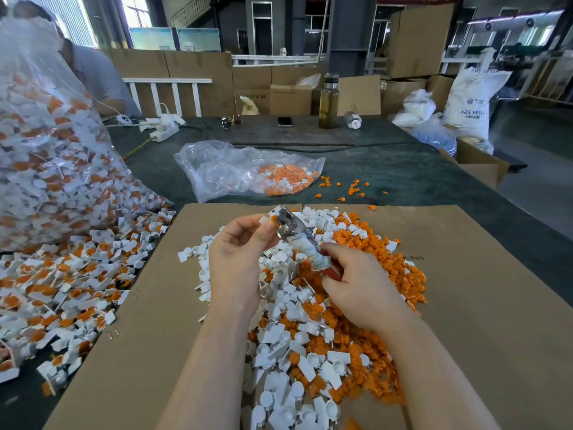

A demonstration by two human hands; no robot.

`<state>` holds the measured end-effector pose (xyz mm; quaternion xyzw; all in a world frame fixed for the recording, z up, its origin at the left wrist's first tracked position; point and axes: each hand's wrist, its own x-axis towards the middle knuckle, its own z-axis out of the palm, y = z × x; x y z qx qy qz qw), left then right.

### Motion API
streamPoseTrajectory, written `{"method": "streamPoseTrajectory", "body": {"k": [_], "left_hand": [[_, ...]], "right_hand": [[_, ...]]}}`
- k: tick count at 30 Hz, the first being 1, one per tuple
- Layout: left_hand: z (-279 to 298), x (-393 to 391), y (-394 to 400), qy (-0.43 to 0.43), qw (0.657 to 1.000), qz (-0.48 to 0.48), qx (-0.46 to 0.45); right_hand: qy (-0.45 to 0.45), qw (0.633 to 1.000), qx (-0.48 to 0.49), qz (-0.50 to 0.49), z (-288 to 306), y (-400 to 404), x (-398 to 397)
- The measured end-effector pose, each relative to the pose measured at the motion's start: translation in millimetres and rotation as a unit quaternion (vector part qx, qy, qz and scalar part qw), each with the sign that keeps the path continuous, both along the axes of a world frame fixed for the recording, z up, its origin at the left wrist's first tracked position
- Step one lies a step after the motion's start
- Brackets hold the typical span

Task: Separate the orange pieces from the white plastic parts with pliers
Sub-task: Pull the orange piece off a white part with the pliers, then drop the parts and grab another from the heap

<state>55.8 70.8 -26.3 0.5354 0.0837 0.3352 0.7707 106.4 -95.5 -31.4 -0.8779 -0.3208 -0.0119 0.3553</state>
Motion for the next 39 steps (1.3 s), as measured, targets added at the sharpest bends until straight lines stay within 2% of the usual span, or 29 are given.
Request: {"method": "streamPoseTrajectory", "body": {"k": [5, 10, 15, 18, 22, 25, 28, 30, 33, 35, 39], "left_hand": [[2, -1, 0, 0.003, 1.0, -0.012, -0.01], [8, -2, 8, 0.04, 0.997, -0.019, -0.071], [7, -12, 37, 0.07, 0.969, 0.06, -0.227], [5, -14, 52, 0.09, 0.953, 0.123, -0.261], [0, -8, 53, 0.148, 0.961, 0.158, -0.17], [-2, -7, 49, 0.223, 0.958, 0.182, -0.006], [-5, -7, 44, 0.292, 0.937, 0.139, 0.133], [-6, -7, 41, 0.342, 0.906, 0.107, 0.225], [-7, -5, 38, 0.423, 0.826, 0.087, 0.362], [-6, -5, 34, 0.45, 0.792, 0.08, 0.405], [-7, -6, 31, 0.439, 0.807, 0.081, 0.387]], "right_hand": [[-0.018, 1.0, -0.008, -0.005, 0, -1, 0], [-0.071, 0.996, -0.026, -0.037, -4, 5, -3], [-0.1, 0.991, -0.043, -0.077, -5, 5, -2], [-0.092, 0.99, -0.017, -0.104, -6, 1, 1], [-0.084, 0.988, -0.008, -0.128, -5, -1, 4], [-0.078, 0.987, -0.01, -0.14, -5, 0, 5], [-0.081, 0.986, -0.018, -0.147, -6, 0, 5], [-0.083, 0.984, -0.02, -0.157, -7, 0, 6], [-0.083, 0.981, -0.019, -0.172, -8, 0, 6], [-0.084, 0.98, -0.024, -0.179, -8, 0, 7], [-0.084, 0.979, -0.031, -0.185, -8, 1, 7]]}}
